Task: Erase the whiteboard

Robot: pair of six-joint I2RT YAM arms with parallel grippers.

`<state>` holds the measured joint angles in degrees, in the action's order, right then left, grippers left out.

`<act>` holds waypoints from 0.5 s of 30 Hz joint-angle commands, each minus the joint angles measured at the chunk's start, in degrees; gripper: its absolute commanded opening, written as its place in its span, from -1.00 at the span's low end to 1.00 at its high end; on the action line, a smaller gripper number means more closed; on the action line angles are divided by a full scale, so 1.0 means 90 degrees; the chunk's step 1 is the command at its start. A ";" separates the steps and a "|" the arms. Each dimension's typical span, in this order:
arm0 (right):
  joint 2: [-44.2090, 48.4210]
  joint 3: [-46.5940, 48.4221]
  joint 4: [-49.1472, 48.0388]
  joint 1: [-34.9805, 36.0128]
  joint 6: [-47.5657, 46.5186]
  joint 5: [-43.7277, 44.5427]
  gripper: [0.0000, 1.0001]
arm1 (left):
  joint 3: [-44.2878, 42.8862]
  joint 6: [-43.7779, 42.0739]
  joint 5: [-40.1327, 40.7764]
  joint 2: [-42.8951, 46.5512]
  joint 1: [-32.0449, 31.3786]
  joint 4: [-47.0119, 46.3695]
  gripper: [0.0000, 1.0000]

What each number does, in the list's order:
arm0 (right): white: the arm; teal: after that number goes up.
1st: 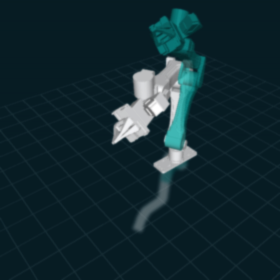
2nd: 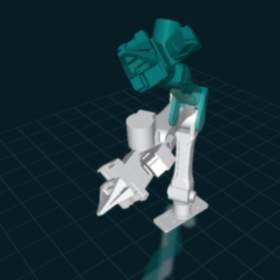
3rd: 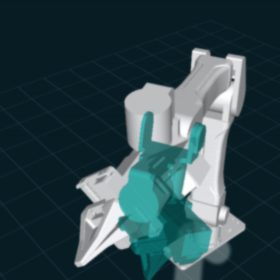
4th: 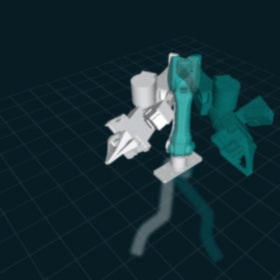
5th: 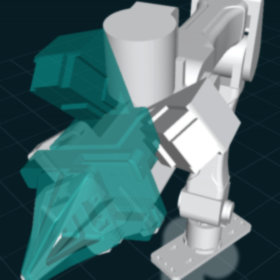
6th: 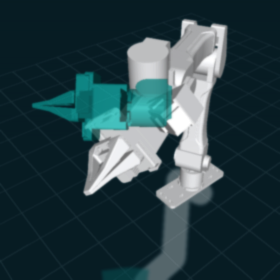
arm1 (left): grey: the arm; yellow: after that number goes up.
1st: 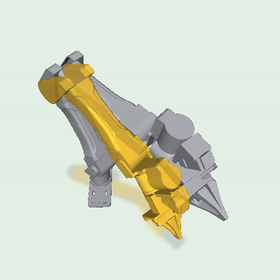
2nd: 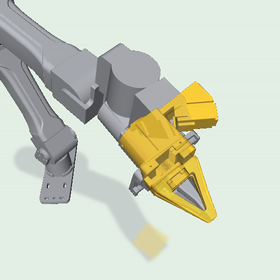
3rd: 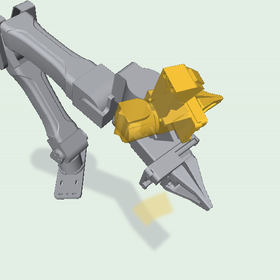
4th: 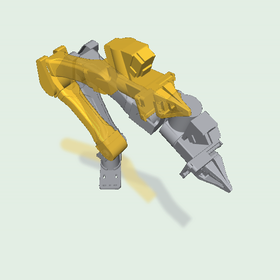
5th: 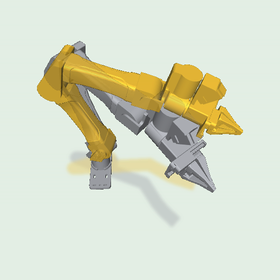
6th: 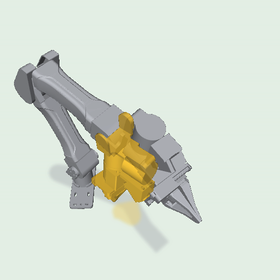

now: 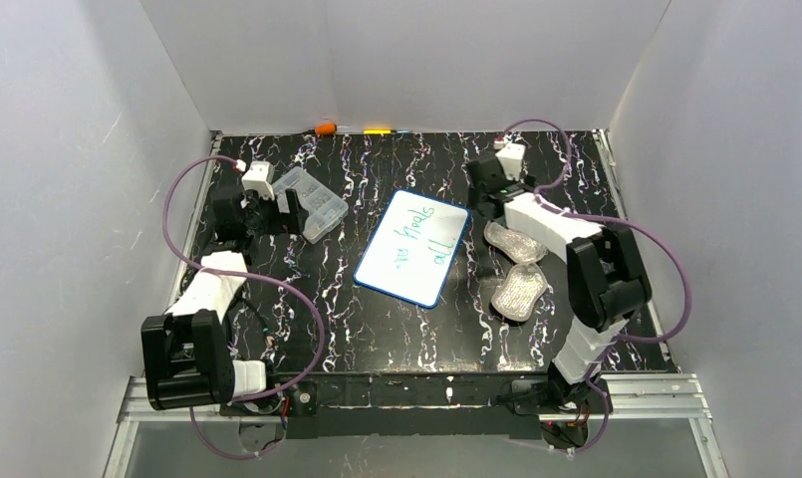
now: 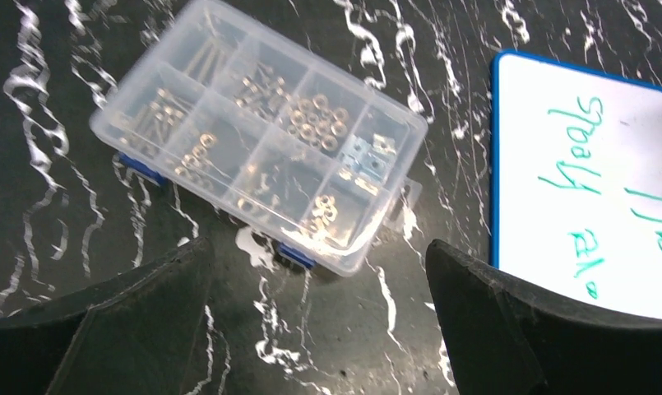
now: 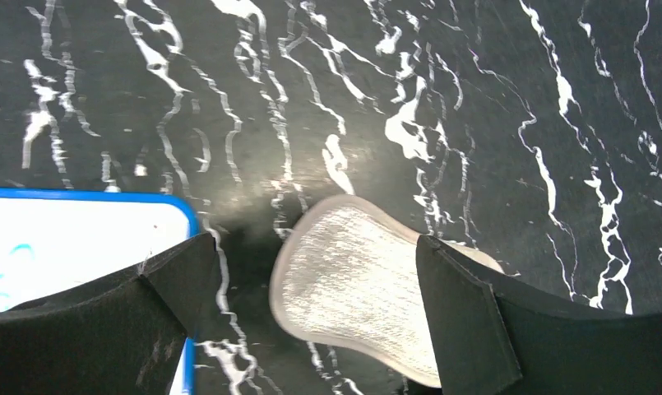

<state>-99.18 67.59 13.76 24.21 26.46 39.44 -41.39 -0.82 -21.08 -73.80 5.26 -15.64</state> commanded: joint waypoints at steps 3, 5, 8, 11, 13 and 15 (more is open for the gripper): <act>-0.0824 0.1192 0.1475 0.0408 0.0556 0.0886 1.00 | -0.0645 0.0042 -0.0547 -0.0241 0.0019 0.2034 0.99; -0.0960 0.1205 0.1416 0.0415 0.0547 0.0773 0.96 | -0.0642 -0.0003 -0.0548 -0.0248 0.0013 0.2131 0.99; -0.1223 0.1255 0.1344 0.0411 0.0436 0.0550 0.86 | -0.0575 -0.0098 -0.0579 -0.0185 0.0004 0.2173 0.99; -0.1447 0.1257 0.1254 0.0407 0.0364 0.0427 0.83 | -0.0582 -0.0155 -0.0592 -0.0170 -0.0049 0.2281 0.99; -0.1552 0.1240 0.1165 0.0396 0.0294 0.0371 0.82 | -0.0600 -0.0203 -0.0566 -0.0179 -0.0130 0.2384 0.99; -0.1658 0.1238 0.1075 0.0365 0.0193 0.0267 0.78 | -0.0616 -0.0268 -0.0521 -0.0187 -0.0267 0.2466 0.99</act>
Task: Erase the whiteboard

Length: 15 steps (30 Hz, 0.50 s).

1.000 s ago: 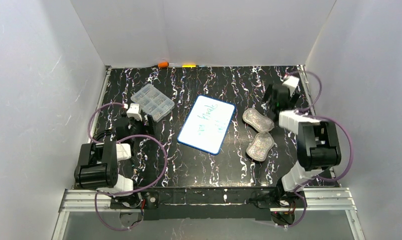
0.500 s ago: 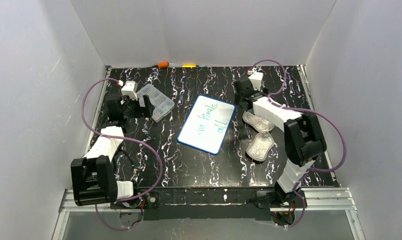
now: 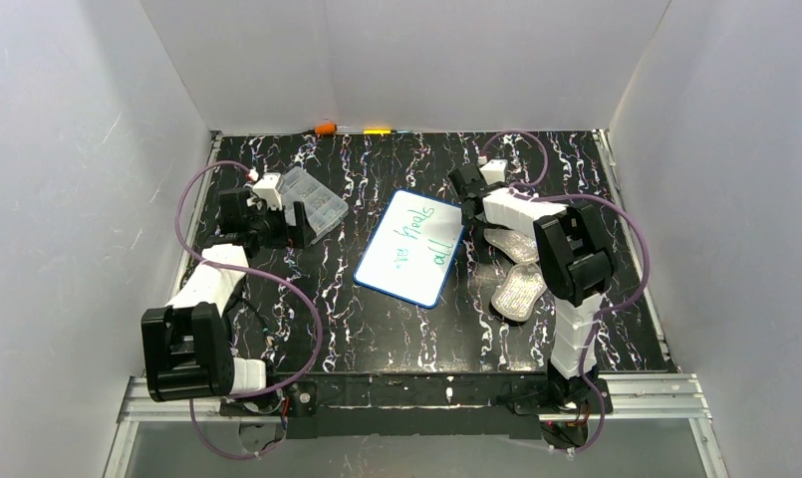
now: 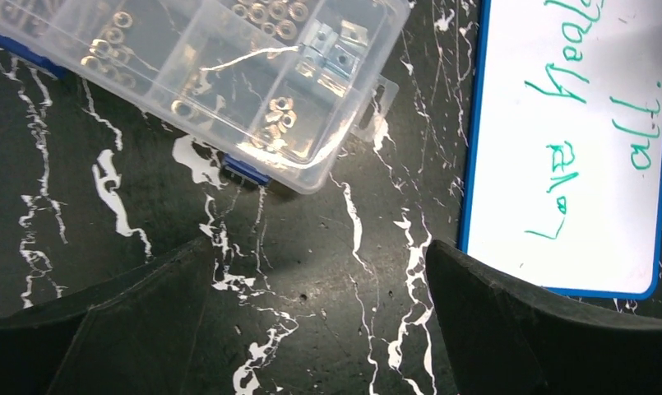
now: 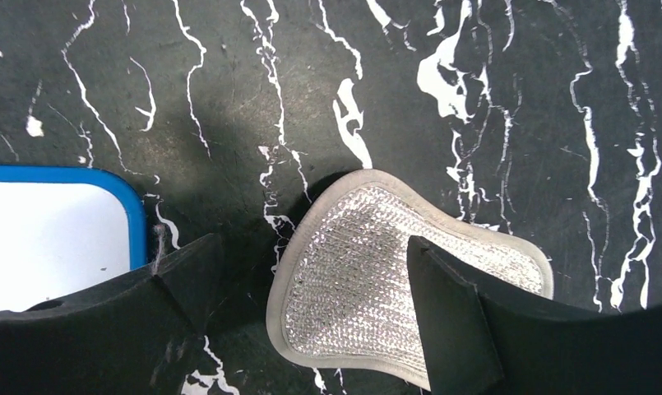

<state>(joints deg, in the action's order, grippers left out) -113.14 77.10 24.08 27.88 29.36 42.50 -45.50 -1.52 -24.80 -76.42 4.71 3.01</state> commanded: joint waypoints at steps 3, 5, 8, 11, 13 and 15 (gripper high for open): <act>-0.0222 0.0135 -0.0174 -0.0134 -0.0245 -0.0214 0.66 | -0.0191 -0.0337 0.0092 0.0058 -0.0534 0.0570 0.99; -0.0243 0.0064 -0.0241 -0.0223 -0.0286 -0.0333 0.56 | -0.0216 -0.0417 0.0232 0.0001 -0.0780 0.0638 0.99; -0.0161 -0.0146 -0.0374 -0.0378 -0.0312 -0.0500 0.30 | -0.0215 -0.0503 0.0333 -0.0102 -0.0963 0.0676 0.99; -0.0035 -0.0389 -0.0497 -0.0523 -0.0323 -0.0748 0.05 | -0.0227 -0.0617 0.0469 -0.0221 -0.1206 0.0701 0.99; 0.0042 -0.0508 -0.0530 -0.0557 -0.0323 -0.0896 -0.16 | -0.0258 -0.0631 0.0519 -0.0342 -0.1338 0.0700 0.99; 0.0141 -0.0607 -0.0521 -0.0559 -0.0323 -0.0997 -0.38 | -0.0346 -0.0631 0.0569 -0.0504 -0.1460 0.0731 0.99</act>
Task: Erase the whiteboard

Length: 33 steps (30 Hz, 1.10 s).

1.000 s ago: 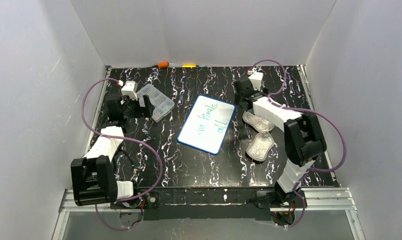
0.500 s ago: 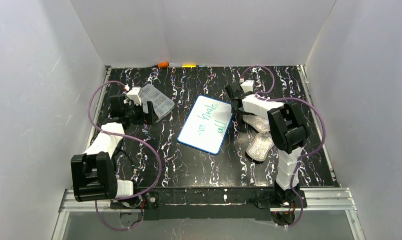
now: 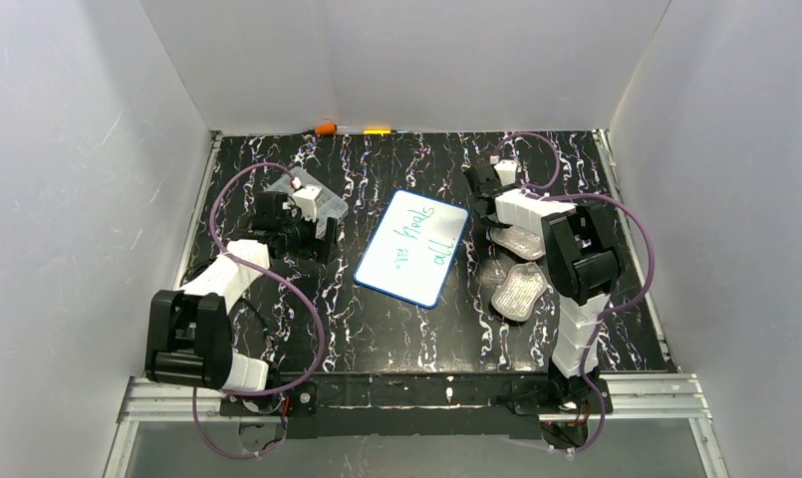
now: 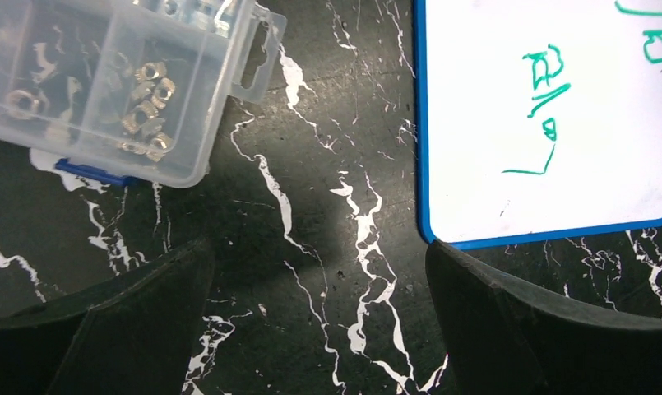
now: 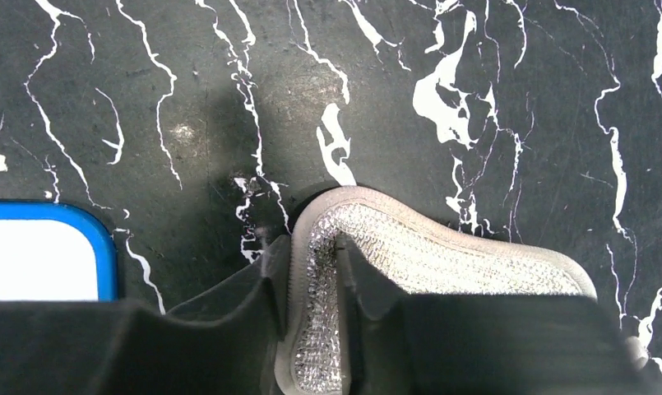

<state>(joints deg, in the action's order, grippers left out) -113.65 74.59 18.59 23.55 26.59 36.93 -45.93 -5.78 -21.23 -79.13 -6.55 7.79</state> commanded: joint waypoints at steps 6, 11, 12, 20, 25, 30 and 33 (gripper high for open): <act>0.0647 -0.0447 0.0304 0.0187 0.0023 -0.0832 -0.97 | -0.0865 -0.0104 0.0187 -0.0805 -0.0509 0.0439 0.99; 0.1091 -0.0410 0.0075 0.0630 -0.0243 -0.1604 -0.97 | -0.1282 -0.0118 0.0061 -0.1420 -0.0718 0.0631 0.90; 0.1067 -0.0306 0.0065 0.0693 -0.0320 -0.1615 -0.97 | -0.1329 -0.0155 0.0055 -0.1538 -0.0789 0.0681 0.87; -0.0386 0.2189 0.0747 0.0705 -0.0963 -0.0839 -0.97 | -0.0914 -0.1411 0.0233 -0.1356 -0.1251 0.0724 0.86; -0.1842 0.3962 0.1529 0.0667 -0.1268 -0.0380 -0.97 | -0.0471 -0.2263 0.0778 -0.1042 -0.1583 0.0606 0.90; -0.2520 0.4441 0.1722 0.0597 -0.1196 -0.0537 -0.97 | -0.0076 -0.2506 0.1226 -0.1010 -0.1771 0.0139 0.92; -0.2447 0.4052 0.1665 0.0597 -0.1011 -0.0853 -0.97 | 0.0014 -0.2503 0.1493 -0.1162 -0.1839 -0.0157 0.97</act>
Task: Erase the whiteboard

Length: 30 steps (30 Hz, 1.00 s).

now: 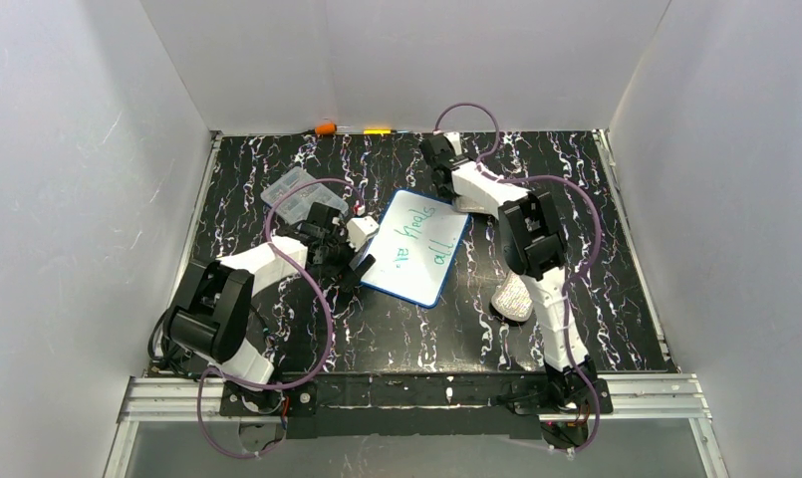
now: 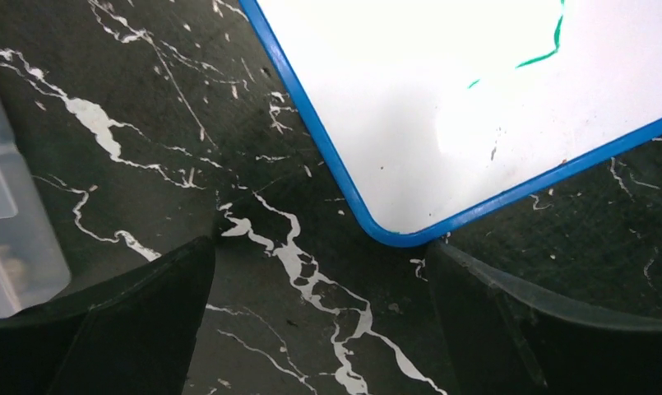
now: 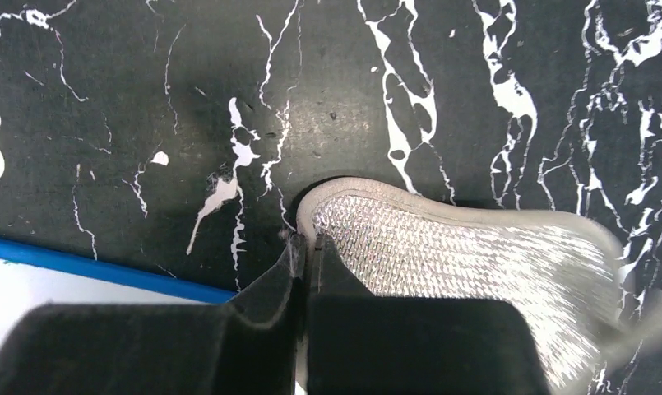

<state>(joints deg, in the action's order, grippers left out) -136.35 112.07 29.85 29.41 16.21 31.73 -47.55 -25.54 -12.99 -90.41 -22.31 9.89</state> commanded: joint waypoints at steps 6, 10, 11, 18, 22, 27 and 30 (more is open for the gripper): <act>0.1102 -0.2243 -0.0381 -0.0045 0.0484 -0.0661 -0.97 | -0.0001 -0.0182 0.1338 -0.0507 -0.0188 -0.0713 0.93; 0.1919 -0.3711 -0.1016 0.0055 0.0766 -0.0997 -0.97 | -0.0176 -0.0075 0.1758 -0.0744 -0.0193 -0.0699 0.88; 0.2125 -0.4017 -0.1152 0.0104 0.0876 -0.1074 -0.97 | -0.0192 -0.0030 0.1774 -0.0746 -0.0188 -0.0691 0.86; 0.3153 -0.5278 -0.1264 0.0517 0.1303 -0.0991 -0.97 | -0.0173 0.0092 0.1074 -0.0048 -0.0185 -0.0003 0.73; 0.3864 -0.5440 -0.0918 0.0570 0.1478 -0.0897 -0.97 | -0.0241 0.0203 0.0751 0.0455 -0.0081 0.0530 0.66; 0.4413 -0.5096 -0.0789 0.0570 0.1243 -0.0496 -0.97 | -0.0667 0.0876 -0.0082 0.0664 0.0388 0.1406 0.61; 0.4181 -0.4802 -0.1188 0.0570 0.0975 -0.0824 -0.97 | -0.0583 0.1203 -0.0298 0.0694 0.0404 0.1527 0.58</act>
<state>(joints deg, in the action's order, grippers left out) -99.00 64.53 21.12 34.76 26.72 26.52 -51.68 -19.90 -9.89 -86.50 -19.64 17.58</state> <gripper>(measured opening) 0.052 0.800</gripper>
